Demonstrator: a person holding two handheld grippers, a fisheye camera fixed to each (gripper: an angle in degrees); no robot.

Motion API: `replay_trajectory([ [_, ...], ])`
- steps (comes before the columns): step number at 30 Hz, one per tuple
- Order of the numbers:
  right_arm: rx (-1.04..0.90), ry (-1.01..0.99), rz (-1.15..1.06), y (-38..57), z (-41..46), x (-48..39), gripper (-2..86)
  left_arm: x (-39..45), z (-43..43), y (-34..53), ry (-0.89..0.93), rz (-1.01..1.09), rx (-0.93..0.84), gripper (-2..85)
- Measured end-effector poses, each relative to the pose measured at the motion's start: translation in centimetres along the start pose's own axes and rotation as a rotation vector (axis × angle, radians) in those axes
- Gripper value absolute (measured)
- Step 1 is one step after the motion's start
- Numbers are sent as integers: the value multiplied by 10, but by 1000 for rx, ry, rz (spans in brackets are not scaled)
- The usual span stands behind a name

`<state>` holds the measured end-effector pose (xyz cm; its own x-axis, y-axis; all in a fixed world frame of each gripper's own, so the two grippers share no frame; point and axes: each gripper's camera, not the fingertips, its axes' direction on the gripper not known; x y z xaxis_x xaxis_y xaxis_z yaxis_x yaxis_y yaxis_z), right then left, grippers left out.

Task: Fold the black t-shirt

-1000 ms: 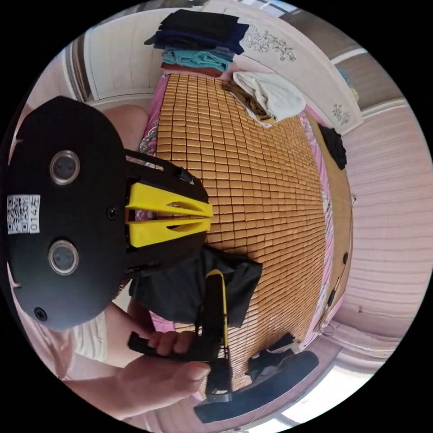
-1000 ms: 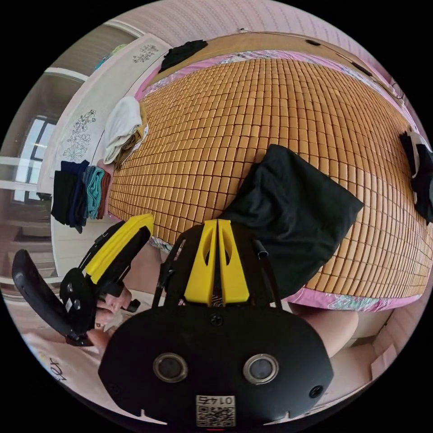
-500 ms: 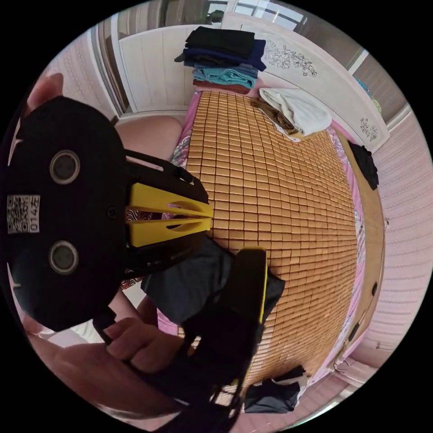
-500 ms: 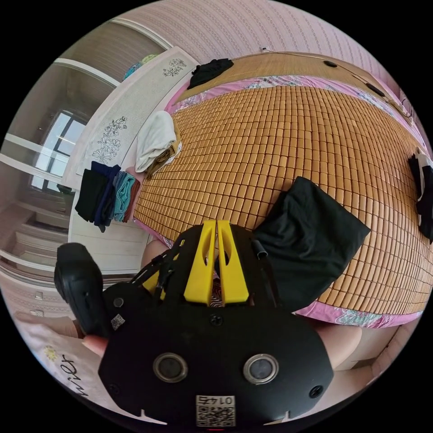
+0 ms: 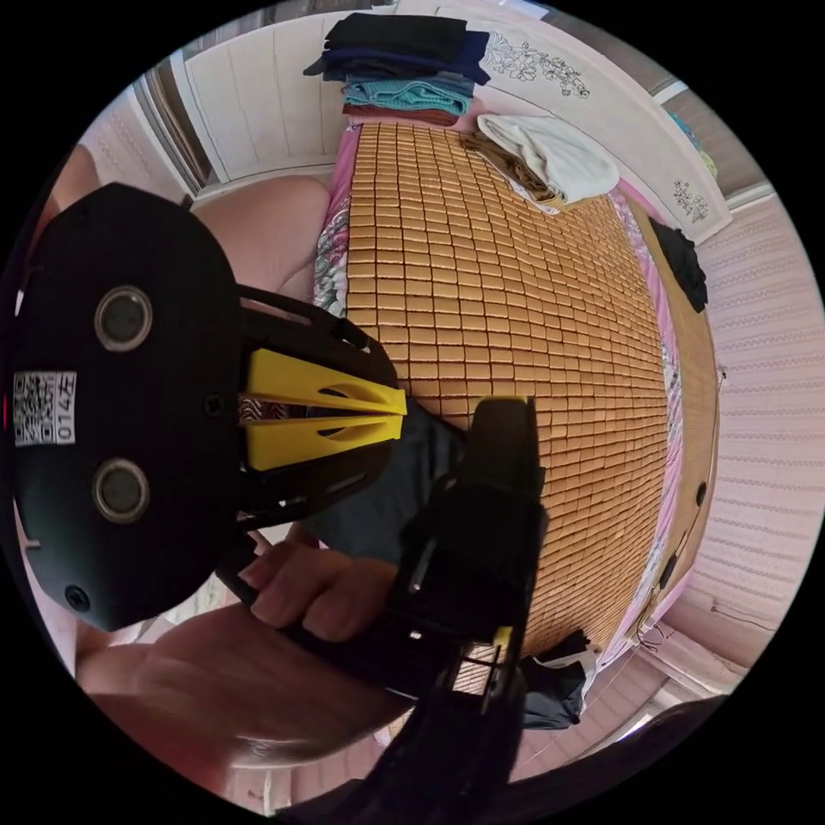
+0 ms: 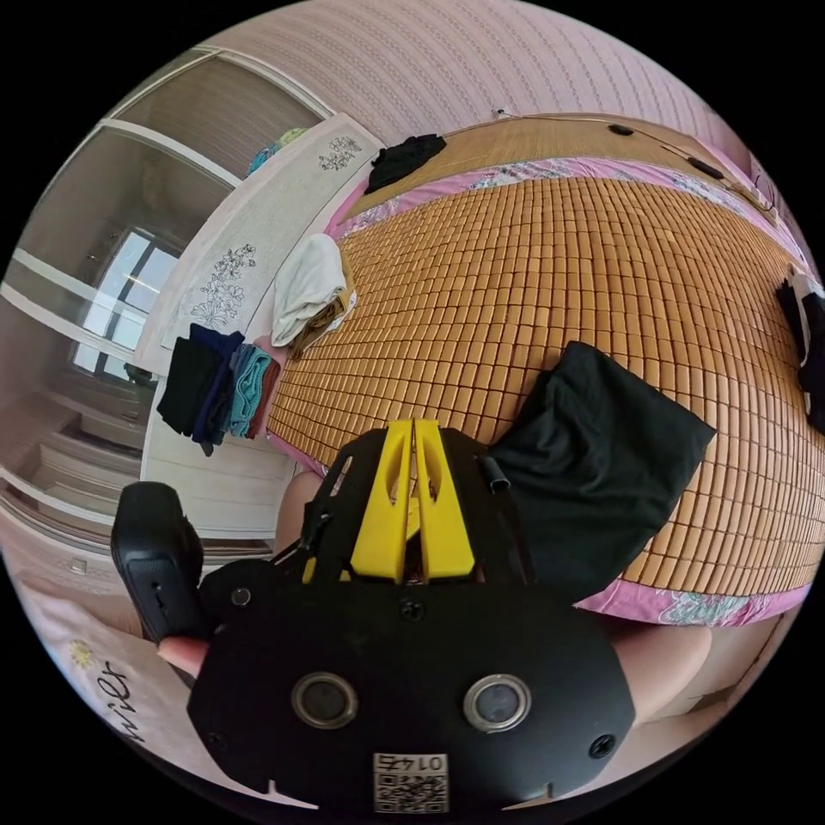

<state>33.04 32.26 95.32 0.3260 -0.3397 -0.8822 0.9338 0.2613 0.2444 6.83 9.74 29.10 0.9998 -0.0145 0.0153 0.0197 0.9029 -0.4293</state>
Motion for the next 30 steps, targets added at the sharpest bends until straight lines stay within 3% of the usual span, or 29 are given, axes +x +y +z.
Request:
replay_trajectory([
  [5, 128, 71, -5, 23, -15, -3, -8, -1, 16, -2, -35, -79, -76, -9],
  [10, 85, 64, 16, 27, 1, 3, -9, -1, 33, -8, -49, -63, -153, -8],
  [12, 75, 81, -35, 25, 7, 7, -9, 0, 39, -11, 12, 40, -152, -8],
  [14, -10, 208, -13, 15, 23, 23, -9, -3, 46, -15, -123, 64, -105, -8],
  [17, -18, 333, -49, 18, 29, 36, -10, -9, 63, -21, -150, 39, -214, -8],
  [21, -77, 379, -52, 27, 37, 68, -10, -22, 59, -26, -132, 5, -124, -8],
  [30, -105, 402, -79, 52, 30, 96, -9, -43, 63, -37, -196, 40, -116, -8],
])
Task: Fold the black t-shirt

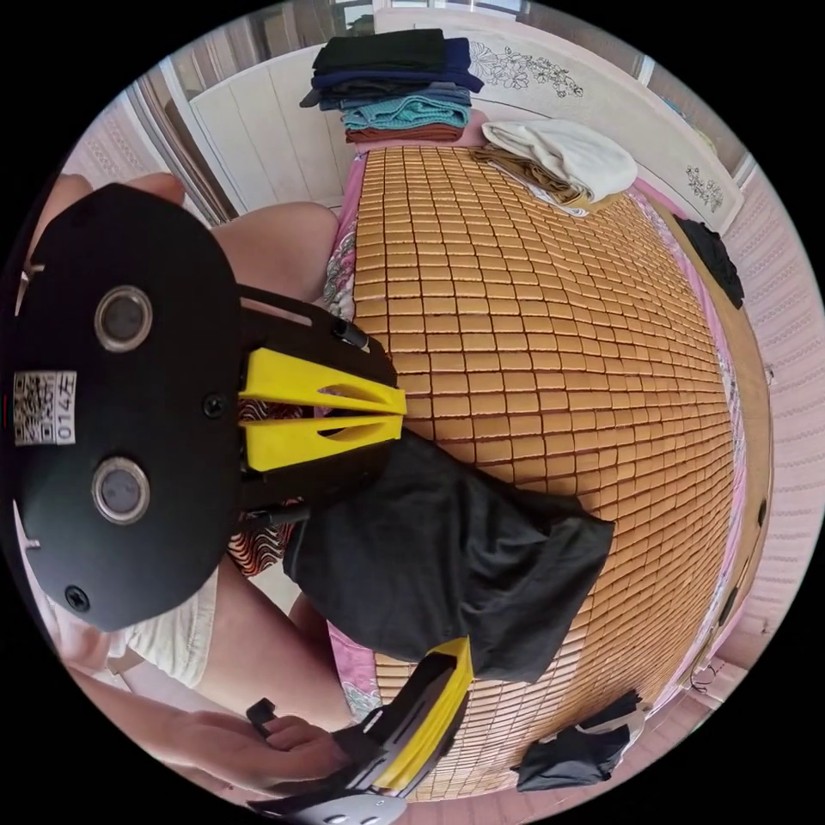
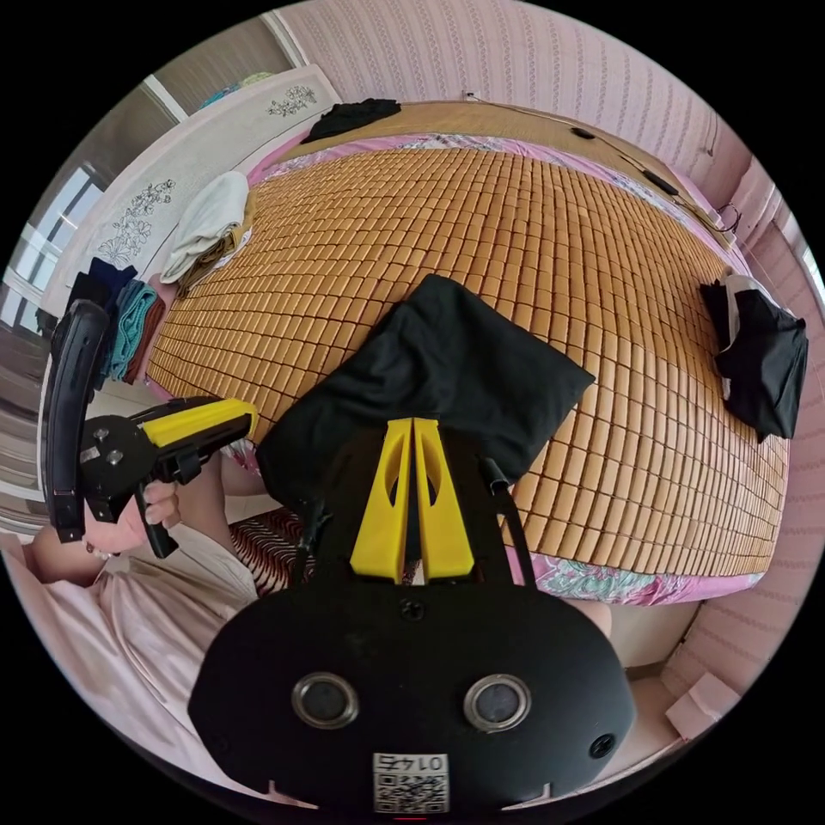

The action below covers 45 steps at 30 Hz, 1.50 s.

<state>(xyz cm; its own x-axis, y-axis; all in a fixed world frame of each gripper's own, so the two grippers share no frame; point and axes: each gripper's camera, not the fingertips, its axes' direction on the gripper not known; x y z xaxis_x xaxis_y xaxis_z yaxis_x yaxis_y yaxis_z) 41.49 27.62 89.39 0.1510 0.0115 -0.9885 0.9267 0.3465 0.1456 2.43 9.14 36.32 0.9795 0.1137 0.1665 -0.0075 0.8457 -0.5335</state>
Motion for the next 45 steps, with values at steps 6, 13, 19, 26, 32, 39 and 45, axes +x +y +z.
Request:
replay_trajectory([
  [6, -6, 8, -41, 4, 5, -8, -9, -21, 4, -1, -8, -6, 0, -8],
  [13, -3, -35, -77, 8, 12, -13, -9, -52, 7, 8, 75, 105, 103, -8],
  [19, 38, -34, -203, 1, 14, -21, -9, -97, 18, 18, 402, 298, 185, -8],
  [26, 30, 11, -305, -64, 38, -18, -6, -154, 30, 21, 360, 197, 284, -8],
  [32, 40, -8, -362, -129, 67, -16, 65, -167, 24, 33, 375, 492, 372, -2],
  [39, -43, 49, -407, -179, 121, -5, 147, -198, 53, 31, 501, 393, 347, 159],
  [45, -163, 33, -396, -201, 174, 9, 167, -212, 80, 29, 546, 394, 185, 161],
])
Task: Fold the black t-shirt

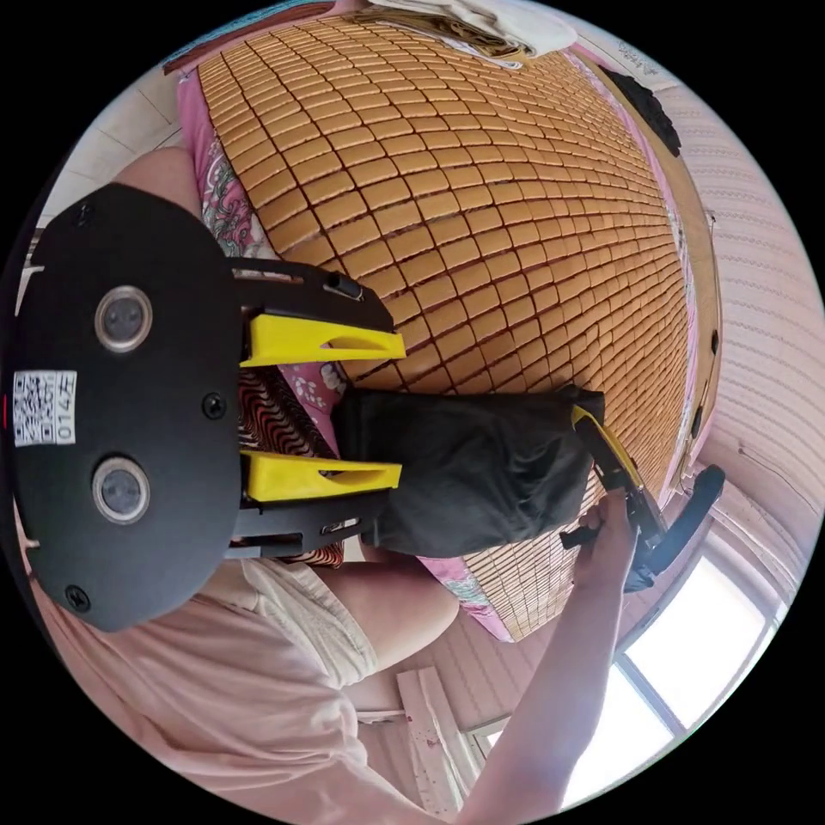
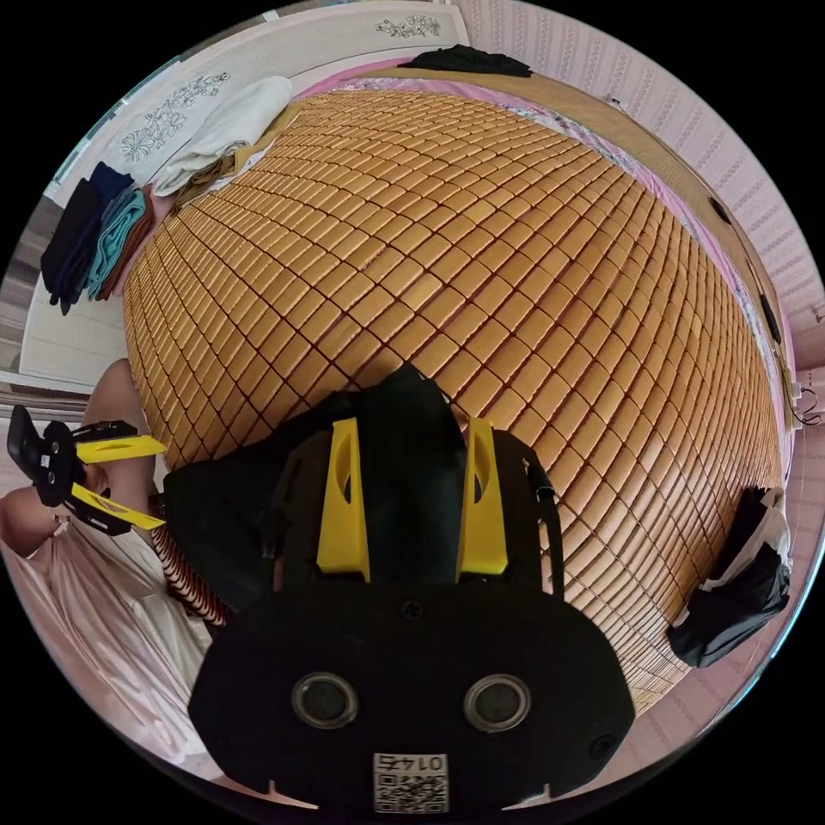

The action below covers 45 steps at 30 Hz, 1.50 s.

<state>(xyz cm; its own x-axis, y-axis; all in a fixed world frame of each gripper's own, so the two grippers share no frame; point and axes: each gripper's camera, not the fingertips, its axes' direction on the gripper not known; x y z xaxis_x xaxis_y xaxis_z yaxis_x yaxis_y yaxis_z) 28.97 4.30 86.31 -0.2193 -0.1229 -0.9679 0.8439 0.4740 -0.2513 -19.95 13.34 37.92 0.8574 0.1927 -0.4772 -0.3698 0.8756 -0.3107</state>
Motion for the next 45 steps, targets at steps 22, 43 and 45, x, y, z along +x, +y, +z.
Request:
replay_trajectory([
  [22, 210, -1, -28, 81, -89, -19, 46, -4, 6, 1, -92, -107, -129, 135],
  [43, 257, 38, -8, 110, -136, -12, 47, 30, -1, 27, -152, 15, -168, 5],
  [45, 269, 38, -4, 117, -143, -11, 47, 34, -4, 30, -158, 31, -167, -3],
])
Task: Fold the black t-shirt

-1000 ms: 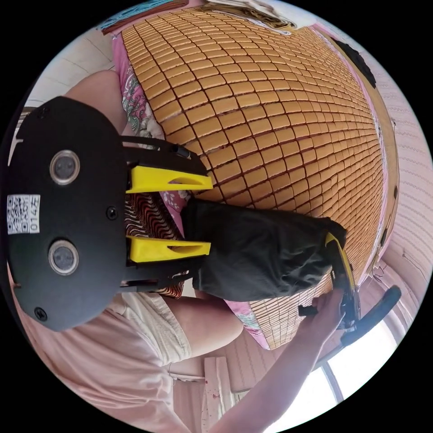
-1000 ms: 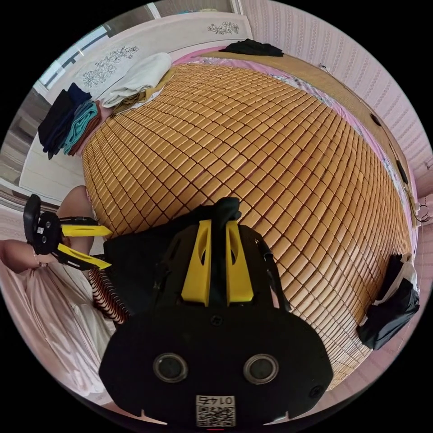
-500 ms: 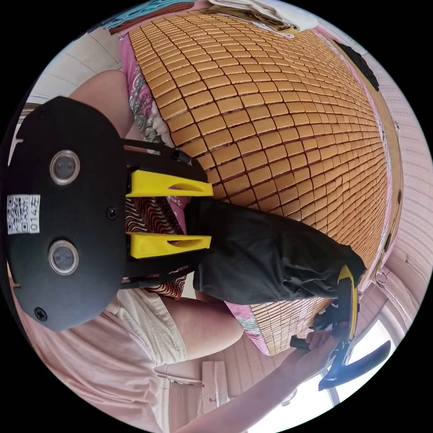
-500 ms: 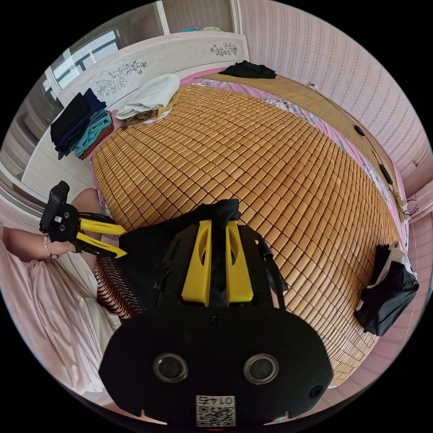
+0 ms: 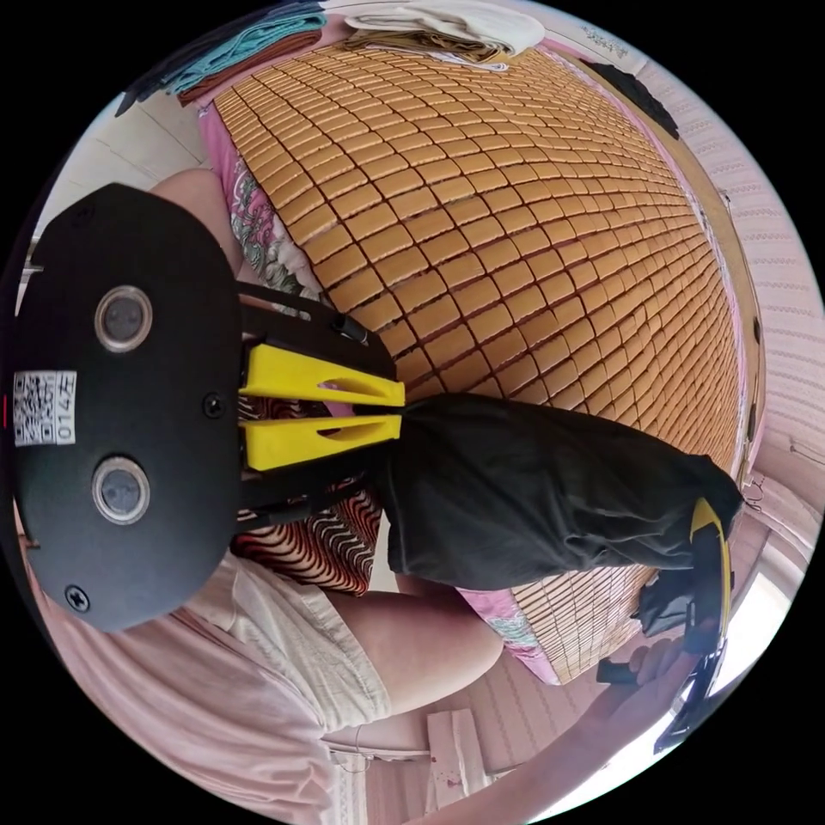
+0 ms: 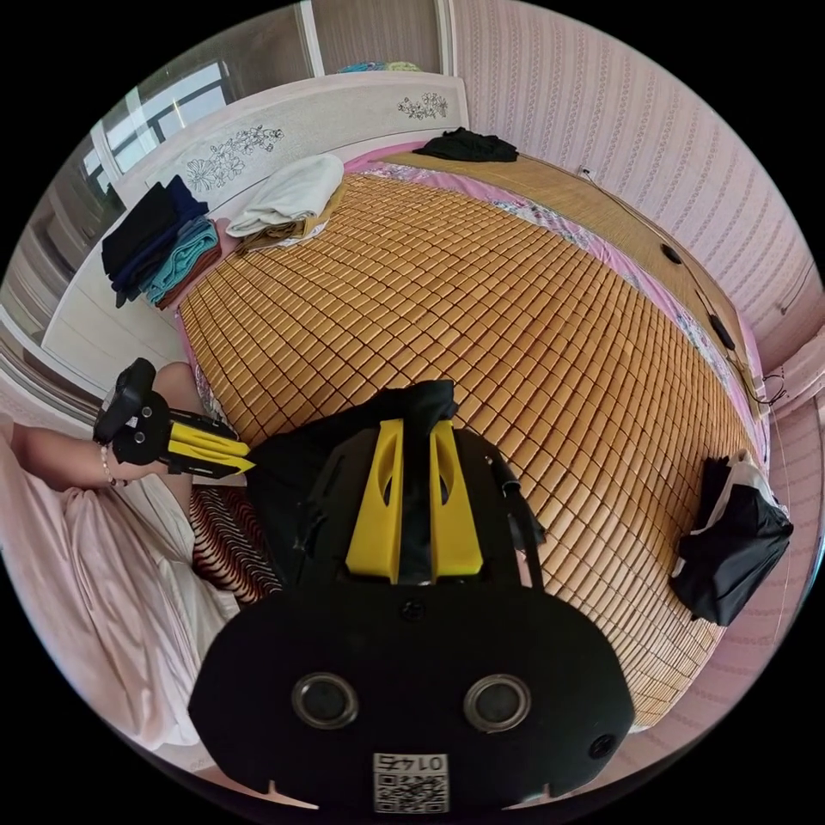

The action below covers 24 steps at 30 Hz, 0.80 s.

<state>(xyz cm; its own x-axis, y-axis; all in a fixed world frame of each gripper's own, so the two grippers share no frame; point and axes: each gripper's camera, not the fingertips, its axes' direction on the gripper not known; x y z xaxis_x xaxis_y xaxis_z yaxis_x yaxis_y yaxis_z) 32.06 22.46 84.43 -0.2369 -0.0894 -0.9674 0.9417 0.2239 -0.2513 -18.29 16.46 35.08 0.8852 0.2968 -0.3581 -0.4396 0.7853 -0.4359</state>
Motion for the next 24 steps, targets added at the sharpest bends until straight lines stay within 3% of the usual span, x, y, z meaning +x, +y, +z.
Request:
replay_trajectory([
  [15, 269, -22, 208, 88, -105, 40, 44, 51, -108, 73, 91, 205, 282, -10],
  [24, 436, -73, 57, -27, -147, 13, 39, 36, -188, 108, 7, 131, 474, -10],
])
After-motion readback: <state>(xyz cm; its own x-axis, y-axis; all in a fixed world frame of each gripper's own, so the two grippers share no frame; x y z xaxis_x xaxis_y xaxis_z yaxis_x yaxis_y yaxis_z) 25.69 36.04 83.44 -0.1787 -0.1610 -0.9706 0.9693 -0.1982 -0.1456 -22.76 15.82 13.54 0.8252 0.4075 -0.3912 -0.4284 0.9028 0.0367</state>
